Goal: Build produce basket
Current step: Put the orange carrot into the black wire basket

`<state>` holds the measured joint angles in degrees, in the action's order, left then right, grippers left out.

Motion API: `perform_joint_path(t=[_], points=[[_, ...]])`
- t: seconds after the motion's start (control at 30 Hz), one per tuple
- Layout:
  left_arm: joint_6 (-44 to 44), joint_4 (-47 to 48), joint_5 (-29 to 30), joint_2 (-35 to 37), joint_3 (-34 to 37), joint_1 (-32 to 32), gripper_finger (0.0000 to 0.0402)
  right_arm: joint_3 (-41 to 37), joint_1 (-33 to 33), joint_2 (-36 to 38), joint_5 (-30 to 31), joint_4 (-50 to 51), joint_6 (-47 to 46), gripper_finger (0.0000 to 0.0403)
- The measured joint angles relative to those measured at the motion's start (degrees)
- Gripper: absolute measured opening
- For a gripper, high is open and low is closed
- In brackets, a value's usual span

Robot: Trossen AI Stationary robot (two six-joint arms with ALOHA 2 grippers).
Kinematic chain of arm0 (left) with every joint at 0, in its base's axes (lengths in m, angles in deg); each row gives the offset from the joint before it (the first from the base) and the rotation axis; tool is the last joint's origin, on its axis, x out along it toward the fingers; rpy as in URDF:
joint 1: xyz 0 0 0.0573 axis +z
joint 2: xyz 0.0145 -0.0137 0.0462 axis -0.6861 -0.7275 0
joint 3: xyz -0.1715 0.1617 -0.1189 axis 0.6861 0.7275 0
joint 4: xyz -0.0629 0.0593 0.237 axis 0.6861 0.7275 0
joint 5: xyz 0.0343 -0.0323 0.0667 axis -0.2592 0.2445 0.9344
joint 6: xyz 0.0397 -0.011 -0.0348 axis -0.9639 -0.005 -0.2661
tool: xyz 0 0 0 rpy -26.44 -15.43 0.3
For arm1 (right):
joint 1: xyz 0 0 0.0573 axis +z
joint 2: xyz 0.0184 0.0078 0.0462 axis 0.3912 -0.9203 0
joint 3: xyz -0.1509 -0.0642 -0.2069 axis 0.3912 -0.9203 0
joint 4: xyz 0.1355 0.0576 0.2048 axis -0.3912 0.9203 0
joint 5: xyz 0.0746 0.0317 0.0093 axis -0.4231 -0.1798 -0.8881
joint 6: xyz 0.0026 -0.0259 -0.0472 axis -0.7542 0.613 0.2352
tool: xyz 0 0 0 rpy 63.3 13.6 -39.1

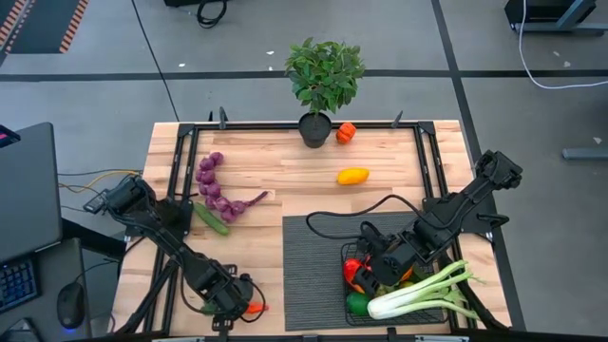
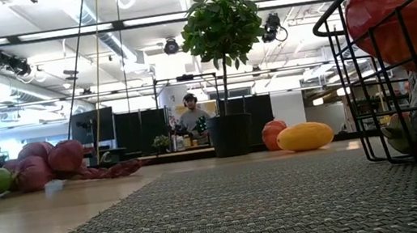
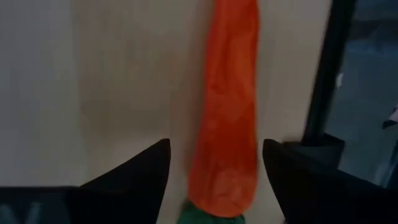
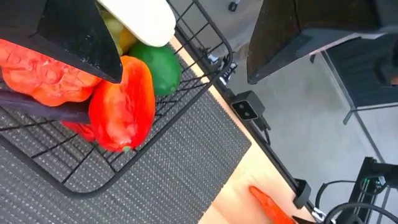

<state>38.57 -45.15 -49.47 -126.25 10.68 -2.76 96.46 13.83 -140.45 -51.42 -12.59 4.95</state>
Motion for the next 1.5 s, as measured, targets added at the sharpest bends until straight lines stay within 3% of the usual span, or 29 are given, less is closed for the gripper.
perform_joint_path(t=[0.17, 0.4, 0.63, 0.87, 1.0, 1.27, 1.5], points=[[0.49, -0.19, 0.76, 0.00, 0.51, 0.45, 0.0224, 0.00, 0.00, 0.00, 0.09, 0.12, 0.55, 0.0346], [1.17, -5.22, -2.08, 0.00, 0.31, 4.12, 0.0076, 0.00, 0.28, -0.02, -0.11, 1.57, 2.65, 0.0346], [0.23, -4.78, -2.34, 0.67, -7.31, 12.19, 0.0074, 0.00, 1.12, 1.10, -4.95, 9.30, 6.12, 0.0346], [-2.37, -5.30, 4.76, 0.92, -20.83, 20.85, 0.0074, 0.00, 5.22, 8.41, 4.36, 11.66, 2.92, 0.0346], [-2.73, -5.17, 5.71, 0.92, -26.53, 25.43, 0.0074, 0.02, 7.20, 12.99, 8.82, 13.25, 2.93, 0.0346], [-6.54, -6.26, 11.04, -0.27, -36.02, 30.47, 0.0073, 0.02, 9.71, 20.47, 9.26, 22.07, 4.80, 0.0346], [-11.04, -5.93, 10.97, -8.71, -47.67, 31.33, 0.0073, 0.02, 11.46, 23.16, 8.78, 24.53, 7.33, 0.0346]])
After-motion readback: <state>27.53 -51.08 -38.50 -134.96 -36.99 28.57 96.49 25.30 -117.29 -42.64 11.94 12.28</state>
